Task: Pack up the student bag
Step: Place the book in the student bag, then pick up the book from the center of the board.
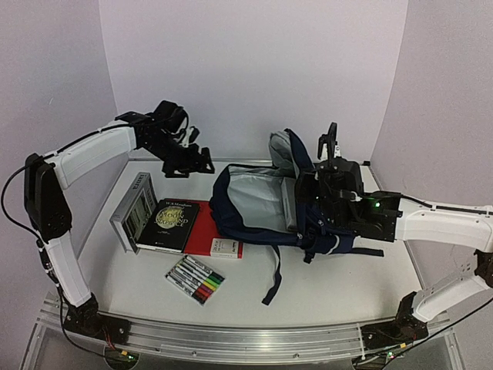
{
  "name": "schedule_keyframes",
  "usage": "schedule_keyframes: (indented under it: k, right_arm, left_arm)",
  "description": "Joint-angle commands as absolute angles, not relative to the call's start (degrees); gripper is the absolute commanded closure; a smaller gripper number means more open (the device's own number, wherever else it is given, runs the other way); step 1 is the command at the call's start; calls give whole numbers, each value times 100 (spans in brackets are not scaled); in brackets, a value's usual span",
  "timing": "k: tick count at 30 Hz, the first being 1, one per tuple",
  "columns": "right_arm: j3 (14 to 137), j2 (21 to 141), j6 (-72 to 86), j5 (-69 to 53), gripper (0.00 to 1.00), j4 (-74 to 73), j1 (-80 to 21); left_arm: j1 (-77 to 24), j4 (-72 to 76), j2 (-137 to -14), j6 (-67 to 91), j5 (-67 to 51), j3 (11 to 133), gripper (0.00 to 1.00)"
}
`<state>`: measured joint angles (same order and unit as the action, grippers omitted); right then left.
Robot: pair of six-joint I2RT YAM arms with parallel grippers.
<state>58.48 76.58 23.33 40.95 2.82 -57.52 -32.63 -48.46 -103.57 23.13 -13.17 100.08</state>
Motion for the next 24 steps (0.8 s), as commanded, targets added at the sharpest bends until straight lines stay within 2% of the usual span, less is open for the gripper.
schedule_keyframes:
  k: [1, 9, 14, 18, 24]
  right_arm:
    - [6008, 7448, 2429, 4318, 100, 1011, -5734]
    - [6080, 7598, 2399, 4191, 100, 1011, -5735]
    - [6077, 7602, 2402, 4174, 100, 1011, -5733]
    - [6093, 7614, 2408, 4163, 100, 1007, -5737]
    - [6145, 7654, 2393, 4154, 100, 1002, -5737]
  left_arm:
    - [-2761, -6110, -9739, 2059, -168, 10068, 6]
    - [-1651, -6641, -9408, 1935, 460, 9796, 1]
    - [-1101, -6404, -9296, 1877, 75, 9327, 0]
    - [-1045, -6393, -9420, 1821, -268, 9181, 0]
    - [-988, -6344, -9713, 1796, -173, 8996, 0]
